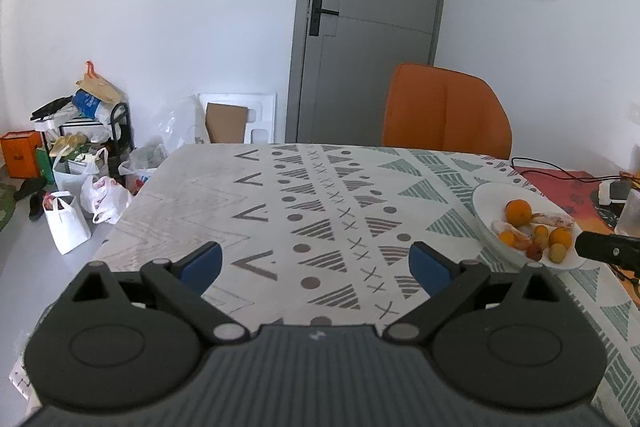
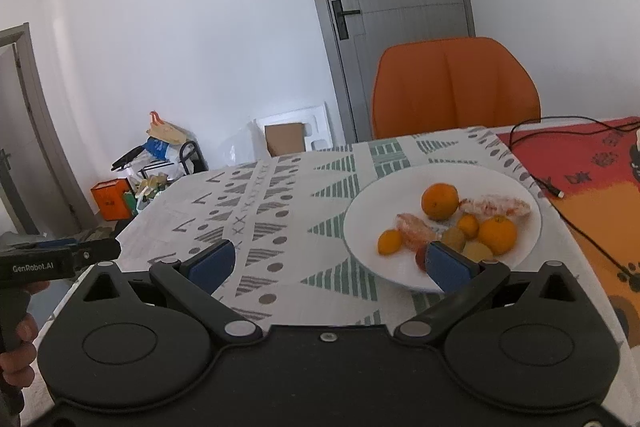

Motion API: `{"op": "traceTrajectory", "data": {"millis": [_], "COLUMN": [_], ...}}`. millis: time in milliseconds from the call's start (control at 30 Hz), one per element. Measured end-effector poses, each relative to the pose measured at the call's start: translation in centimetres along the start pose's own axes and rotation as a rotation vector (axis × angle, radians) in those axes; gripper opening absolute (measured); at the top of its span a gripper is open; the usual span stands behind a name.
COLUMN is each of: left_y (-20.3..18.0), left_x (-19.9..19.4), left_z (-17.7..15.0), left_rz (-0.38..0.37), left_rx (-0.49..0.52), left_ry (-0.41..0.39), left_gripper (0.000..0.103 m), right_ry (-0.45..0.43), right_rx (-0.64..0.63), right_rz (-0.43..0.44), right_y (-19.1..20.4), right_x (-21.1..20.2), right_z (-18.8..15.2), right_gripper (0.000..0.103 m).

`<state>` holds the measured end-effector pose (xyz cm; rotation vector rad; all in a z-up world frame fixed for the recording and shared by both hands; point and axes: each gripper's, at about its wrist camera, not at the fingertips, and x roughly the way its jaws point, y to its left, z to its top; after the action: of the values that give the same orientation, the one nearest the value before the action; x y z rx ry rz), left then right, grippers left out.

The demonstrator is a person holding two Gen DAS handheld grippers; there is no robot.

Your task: Organize fruits

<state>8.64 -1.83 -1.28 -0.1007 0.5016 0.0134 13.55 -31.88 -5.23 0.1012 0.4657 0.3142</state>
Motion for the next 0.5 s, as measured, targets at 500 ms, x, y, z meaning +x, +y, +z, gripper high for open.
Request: {"op": "traceTrajectory", "data": {"millis": [500], "left_y": [0.9], "left_x": [0.2], "left_z": [-1.7], "left_rz": [-0.006], "left_rx": [0.026], "left_ry": [0.054], "left_gripper": [0.099], "right_ry": [0.053], "right_rx": [0.016], "right_rz": [-0.007], "right_y": [-0.3], "right_x": [-0.2], "right_z": [-2.0], "right_gripper": [0.103]}}
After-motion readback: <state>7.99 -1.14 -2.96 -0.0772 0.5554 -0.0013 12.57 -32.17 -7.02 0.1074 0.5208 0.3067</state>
